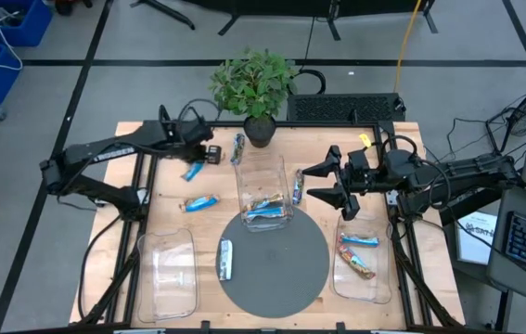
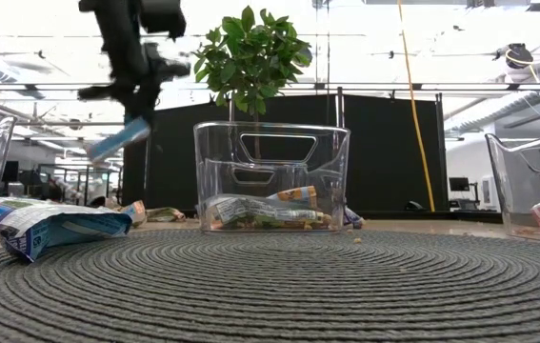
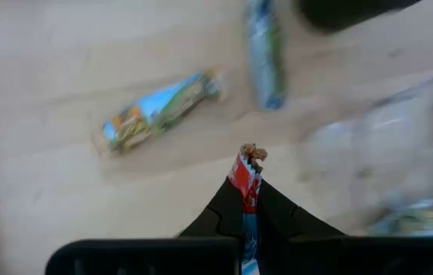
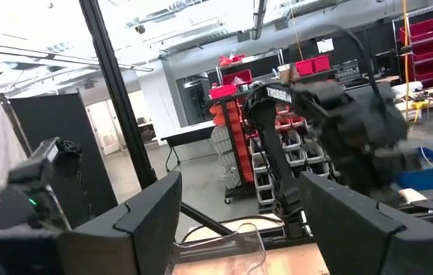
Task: Pick and place Granola Bars by type
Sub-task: Put the red granola bar into the right transparent bin
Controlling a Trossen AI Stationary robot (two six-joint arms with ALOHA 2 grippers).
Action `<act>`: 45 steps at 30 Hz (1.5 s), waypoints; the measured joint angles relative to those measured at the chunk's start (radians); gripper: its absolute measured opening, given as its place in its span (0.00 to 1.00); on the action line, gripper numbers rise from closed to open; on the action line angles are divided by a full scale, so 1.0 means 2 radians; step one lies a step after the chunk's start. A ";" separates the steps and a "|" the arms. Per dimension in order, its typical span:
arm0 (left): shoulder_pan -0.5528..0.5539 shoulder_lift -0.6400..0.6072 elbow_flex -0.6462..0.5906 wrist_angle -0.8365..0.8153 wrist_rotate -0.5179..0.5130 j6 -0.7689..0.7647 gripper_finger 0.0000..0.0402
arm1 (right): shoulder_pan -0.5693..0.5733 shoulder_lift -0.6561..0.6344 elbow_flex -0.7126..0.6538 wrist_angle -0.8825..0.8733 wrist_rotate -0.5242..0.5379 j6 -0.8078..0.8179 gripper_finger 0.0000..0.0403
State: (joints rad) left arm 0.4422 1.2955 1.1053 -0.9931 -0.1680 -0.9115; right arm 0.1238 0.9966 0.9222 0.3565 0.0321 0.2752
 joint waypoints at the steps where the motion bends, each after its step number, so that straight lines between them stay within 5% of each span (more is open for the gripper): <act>1: -0.008 0.000 0.018 -0.003 -0.005 0.001 0.02 | 0.000 0.000 0.000 0.000 0.002 0.000 0.63; 11: -0.108 -0.001 0.203 0.004 -0.010 0.072 0.02 | 0.001 0.000 0.000 0.011 0.055 0.017 0.63; 18: -0.169 -0.001 0.275 0.054 -0.012 0.108 0.02 | 0.022 0.017 0.019 0.023 0.100 0.014 0.63; 30: -0.251 0.009 0.278 0.255 0.028 0.230 0.02 | 0.037 0.161 0.187 -0.051 0.103 -0.033 0.63; 45: -0.299 0.065 0.278 0.369 0.027 0.259 0.02 | 0.037 0.179 0.209 -0.040 0.101 -0.025 0.78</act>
State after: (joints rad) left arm -0.1551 1.4256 1.6619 -0.2560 -0.1140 -0.3942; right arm 0.1987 1.3547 1.3396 0.2764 0.2346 0.2259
